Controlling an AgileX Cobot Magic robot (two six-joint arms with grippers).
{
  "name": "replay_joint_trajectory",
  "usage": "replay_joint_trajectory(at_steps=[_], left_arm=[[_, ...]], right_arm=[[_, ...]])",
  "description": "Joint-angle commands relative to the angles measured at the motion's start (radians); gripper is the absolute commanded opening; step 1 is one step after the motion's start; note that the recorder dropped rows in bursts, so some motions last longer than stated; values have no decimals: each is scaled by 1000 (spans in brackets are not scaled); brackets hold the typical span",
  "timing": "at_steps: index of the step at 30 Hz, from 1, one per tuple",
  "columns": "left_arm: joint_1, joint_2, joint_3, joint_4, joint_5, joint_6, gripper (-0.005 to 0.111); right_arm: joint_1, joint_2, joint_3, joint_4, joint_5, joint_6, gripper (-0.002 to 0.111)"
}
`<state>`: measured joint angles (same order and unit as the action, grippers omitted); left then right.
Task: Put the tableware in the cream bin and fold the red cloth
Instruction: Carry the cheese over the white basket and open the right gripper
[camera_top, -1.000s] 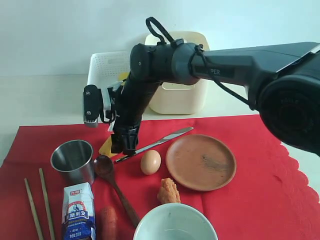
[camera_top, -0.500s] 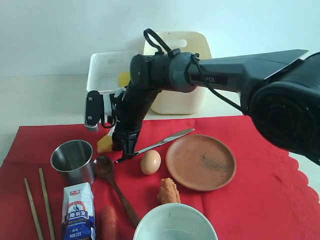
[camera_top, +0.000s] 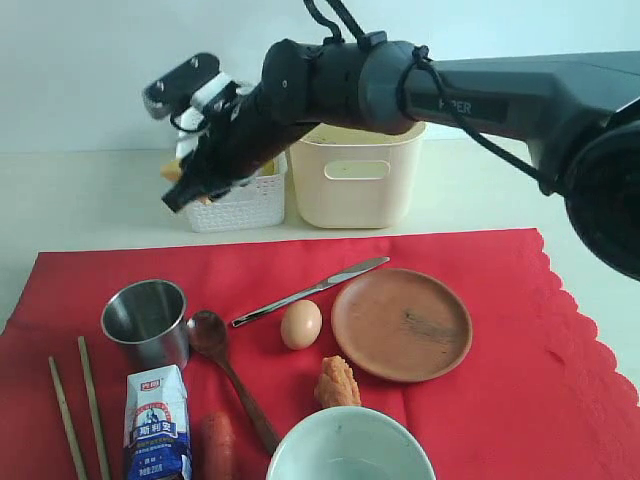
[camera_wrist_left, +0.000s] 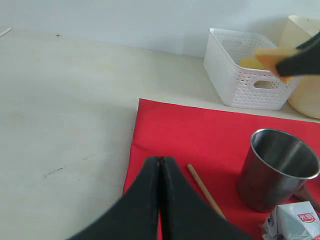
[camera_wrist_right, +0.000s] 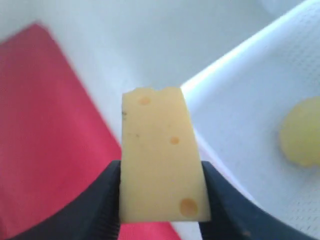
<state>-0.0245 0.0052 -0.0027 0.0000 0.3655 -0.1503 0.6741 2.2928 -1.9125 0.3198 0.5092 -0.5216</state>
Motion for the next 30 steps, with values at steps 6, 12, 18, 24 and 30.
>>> replay_joint_trajectory(at_steps=[6,12,18,24,30], left_arm=[[2,-5,3,-9,-8,-2,0],[2,-5,3,-9,-8,-2,0],[2,-5,3,-9,-8,-2,0],[2,-5,3,-9,-8,-2,0],[2,-5,3,-9,-8,-2,0]], right_arm=[[0,33,2,22,-442,436,0],[0,118,2,61,-597,528,0],[0,188,2,197,-709,522,0],[0,234,2,206,-770,476,2],[0,236,0,201,-767,433,39]])
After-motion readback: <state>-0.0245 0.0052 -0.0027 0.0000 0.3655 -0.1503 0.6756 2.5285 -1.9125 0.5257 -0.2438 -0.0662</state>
